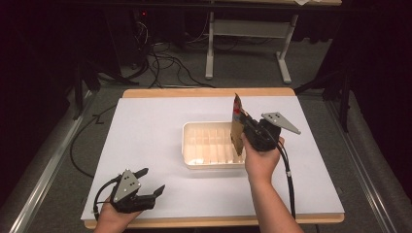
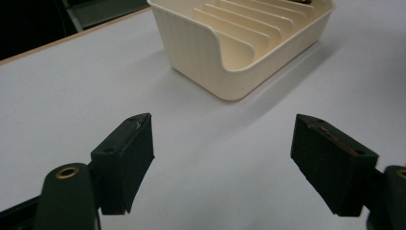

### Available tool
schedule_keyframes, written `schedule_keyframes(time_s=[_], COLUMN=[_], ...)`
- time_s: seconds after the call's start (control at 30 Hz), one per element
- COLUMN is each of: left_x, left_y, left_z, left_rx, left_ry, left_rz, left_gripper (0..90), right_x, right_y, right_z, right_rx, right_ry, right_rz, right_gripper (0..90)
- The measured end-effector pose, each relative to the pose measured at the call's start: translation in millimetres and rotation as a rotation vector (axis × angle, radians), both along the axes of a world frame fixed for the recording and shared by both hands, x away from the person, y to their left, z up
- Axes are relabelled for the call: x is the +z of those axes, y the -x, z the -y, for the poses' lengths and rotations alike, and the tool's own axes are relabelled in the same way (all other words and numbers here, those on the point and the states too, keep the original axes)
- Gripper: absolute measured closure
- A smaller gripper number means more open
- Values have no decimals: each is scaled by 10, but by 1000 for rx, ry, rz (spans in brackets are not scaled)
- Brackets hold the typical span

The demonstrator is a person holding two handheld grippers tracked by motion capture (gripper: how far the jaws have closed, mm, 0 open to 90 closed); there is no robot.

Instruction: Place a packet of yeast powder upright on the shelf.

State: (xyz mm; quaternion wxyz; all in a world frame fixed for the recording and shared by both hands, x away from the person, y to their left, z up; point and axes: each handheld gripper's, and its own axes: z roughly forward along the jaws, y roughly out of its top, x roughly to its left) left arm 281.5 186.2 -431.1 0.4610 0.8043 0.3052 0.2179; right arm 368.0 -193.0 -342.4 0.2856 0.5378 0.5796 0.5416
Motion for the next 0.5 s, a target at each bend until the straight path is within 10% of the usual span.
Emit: schedule_keyframes(time_s=[0.5], left_x=[10], left_y=[2], left_z=[-18], left_rx=[0], left_ry=[5], left_rz=[1], left_gripper=[233], right_x=[-39], right_y=[-39], right_z=[-92], right_rx=[20], right_ry=[-49], right_rz=[-22], right_gripper=[881])
